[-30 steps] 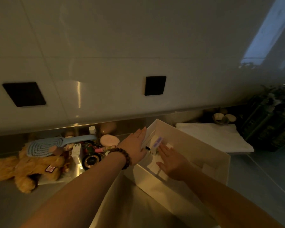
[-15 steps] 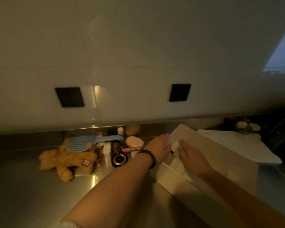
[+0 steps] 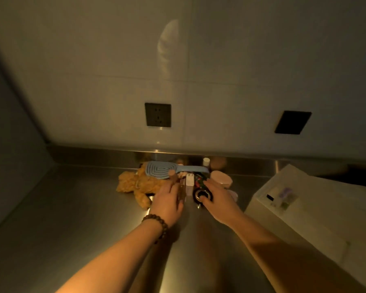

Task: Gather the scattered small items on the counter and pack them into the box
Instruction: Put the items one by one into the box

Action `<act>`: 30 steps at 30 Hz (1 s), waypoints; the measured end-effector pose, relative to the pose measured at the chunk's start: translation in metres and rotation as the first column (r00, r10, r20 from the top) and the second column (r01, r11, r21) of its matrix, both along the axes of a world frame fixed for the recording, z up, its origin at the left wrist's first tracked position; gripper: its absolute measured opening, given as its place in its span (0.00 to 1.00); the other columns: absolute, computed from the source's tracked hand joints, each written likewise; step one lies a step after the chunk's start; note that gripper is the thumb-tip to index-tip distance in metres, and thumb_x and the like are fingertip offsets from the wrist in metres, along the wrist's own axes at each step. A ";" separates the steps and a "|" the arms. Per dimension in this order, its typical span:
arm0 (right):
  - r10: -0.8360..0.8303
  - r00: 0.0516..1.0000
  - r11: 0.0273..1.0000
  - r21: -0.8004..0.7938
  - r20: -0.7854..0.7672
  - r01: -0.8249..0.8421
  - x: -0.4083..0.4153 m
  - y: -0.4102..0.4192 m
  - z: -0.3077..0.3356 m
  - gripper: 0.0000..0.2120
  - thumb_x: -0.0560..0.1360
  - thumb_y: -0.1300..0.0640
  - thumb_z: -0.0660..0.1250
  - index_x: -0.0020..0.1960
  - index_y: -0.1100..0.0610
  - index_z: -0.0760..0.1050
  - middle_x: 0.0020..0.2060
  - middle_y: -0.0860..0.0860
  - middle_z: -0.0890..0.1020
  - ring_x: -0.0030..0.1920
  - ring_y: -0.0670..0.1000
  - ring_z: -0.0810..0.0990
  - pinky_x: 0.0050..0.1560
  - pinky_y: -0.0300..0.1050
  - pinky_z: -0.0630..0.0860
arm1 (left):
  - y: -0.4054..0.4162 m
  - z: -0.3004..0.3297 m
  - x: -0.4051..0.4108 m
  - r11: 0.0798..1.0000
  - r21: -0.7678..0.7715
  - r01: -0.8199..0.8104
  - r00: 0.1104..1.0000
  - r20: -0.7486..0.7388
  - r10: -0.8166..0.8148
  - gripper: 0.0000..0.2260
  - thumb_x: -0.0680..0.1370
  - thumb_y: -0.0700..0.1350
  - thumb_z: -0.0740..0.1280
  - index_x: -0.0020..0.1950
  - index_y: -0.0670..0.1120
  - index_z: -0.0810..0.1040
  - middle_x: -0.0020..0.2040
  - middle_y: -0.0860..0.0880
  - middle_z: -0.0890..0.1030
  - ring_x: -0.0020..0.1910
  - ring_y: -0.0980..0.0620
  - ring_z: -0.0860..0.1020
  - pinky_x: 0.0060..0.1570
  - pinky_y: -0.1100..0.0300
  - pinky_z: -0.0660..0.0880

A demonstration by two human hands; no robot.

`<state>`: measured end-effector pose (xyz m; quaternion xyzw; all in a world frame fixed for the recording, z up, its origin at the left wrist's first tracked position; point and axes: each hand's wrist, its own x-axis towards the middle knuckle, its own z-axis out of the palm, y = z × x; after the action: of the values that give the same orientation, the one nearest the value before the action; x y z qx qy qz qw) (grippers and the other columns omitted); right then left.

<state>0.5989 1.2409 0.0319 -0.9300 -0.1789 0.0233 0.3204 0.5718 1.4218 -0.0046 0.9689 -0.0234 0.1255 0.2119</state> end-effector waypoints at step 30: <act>-0.005 0.987 0.998 -0.061 -0.163 -0.005 0.024 0.040 -0.035 0.25 0.73 0.58 0.69 0.68 0.52 0.66 0.64 0.50 0.74 0.63 0.52 0.74 0.60 0.46 0.73 | 0.049 -0.047 -0.028 0.960 0.256 0.112 0.916 -0.401 -0.001 0.40 0.71 0.62 0.60 0.77 0.50 0.46 0.77 0.51 0.47 0.75 0.52 0.40 0.68 0.52 0.32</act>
<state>0.6226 1.2814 -0.0031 -0.9343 -0.1512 0.1048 0.3054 0.5437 1.4710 -0.0517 0.9929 -0.0253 -0.0840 0.0800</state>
